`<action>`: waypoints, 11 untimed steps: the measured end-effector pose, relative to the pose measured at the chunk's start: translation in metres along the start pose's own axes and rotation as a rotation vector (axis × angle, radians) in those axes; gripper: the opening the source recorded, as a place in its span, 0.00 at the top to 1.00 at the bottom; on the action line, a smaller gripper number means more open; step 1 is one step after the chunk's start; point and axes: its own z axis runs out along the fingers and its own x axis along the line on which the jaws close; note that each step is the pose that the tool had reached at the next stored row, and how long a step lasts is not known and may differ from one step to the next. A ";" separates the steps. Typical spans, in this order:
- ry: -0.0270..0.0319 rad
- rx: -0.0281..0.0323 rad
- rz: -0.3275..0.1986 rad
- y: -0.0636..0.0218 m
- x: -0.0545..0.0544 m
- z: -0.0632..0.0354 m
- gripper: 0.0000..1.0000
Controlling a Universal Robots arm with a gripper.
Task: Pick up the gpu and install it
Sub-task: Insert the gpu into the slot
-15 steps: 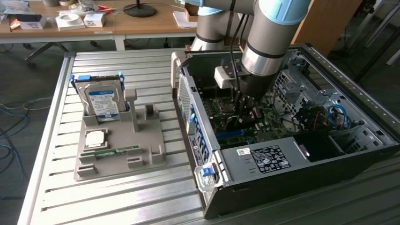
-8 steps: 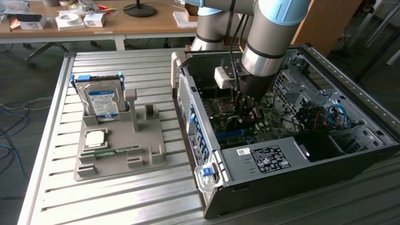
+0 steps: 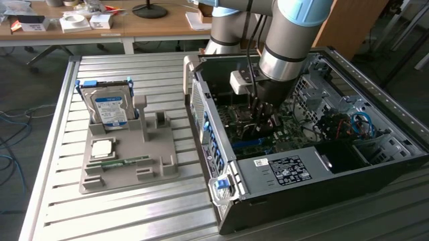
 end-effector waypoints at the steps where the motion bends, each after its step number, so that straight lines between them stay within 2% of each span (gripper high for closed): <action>1: 0.0001 -0.0001 0.000 0.0000 0.000 0.0000 0.74; 11: 0.0002 0.0025 0.000 0.0002 0.000 0.0008 0.74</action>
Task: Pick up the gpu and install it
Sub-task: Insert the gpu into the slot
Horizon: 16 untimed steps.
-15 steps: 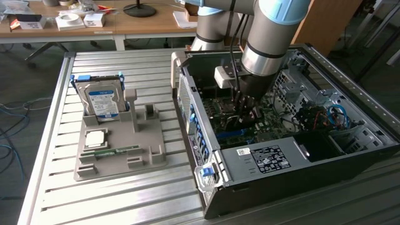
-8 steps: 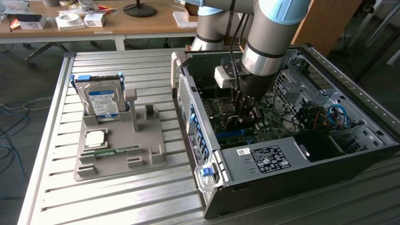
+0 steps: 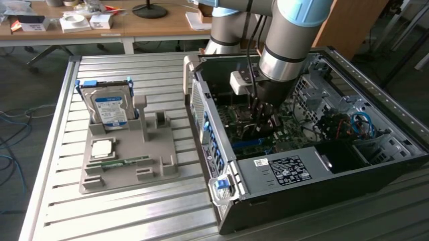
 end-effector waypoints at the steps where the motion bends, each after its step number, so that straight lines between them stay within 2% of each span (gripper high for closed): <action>1: -0.0001 0.0005 0.000 0.0007 0.000 0.0001 0.74; 4: -0.0001 0.0020 0.000 0.0014 0.000 0.0001 0.74; 16: 0.0002 0.0021 0.000 0.0007 0.000 0.0001 0.74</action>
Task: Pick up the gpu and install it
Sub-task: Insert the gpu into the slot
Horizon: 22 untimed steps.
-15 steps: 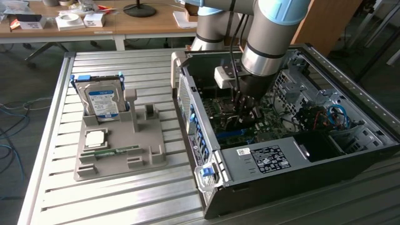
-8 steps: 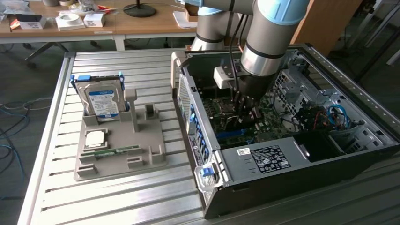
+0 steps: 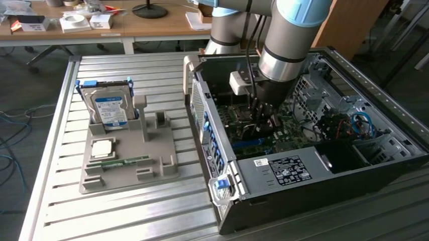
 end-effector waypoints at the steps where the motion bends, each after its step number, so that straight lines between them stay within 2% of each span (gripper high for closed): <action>1: 0.0001 -0.0001 0.000 0.0000 0.000 0.0000 0.74; 17: 0.0000 0.0002 0.000 0.0000 0.001 0.0016 0.74; 22: 0.0000 0.0032 0.000 0.0002 0.001 0.0019 0.74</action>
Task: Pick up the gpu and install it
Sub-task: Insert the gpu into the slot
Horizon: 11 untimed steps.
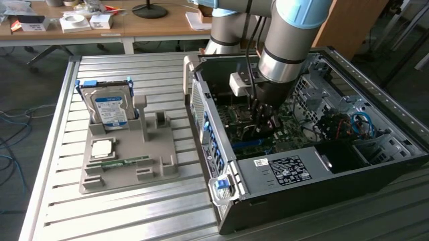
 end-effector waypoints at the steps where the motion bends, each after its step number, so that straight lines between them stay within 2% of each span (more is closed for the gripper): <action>1: 0.0001 0.0004 0.000 0.0000 0.000 0.0000 0.74; 4: 0.0001 0.0057 0.000 0.0001 0.000 0.0013 0.74; 11: 0.0001 0.0096 0.000 0.0009 0.000 0.0020 0.74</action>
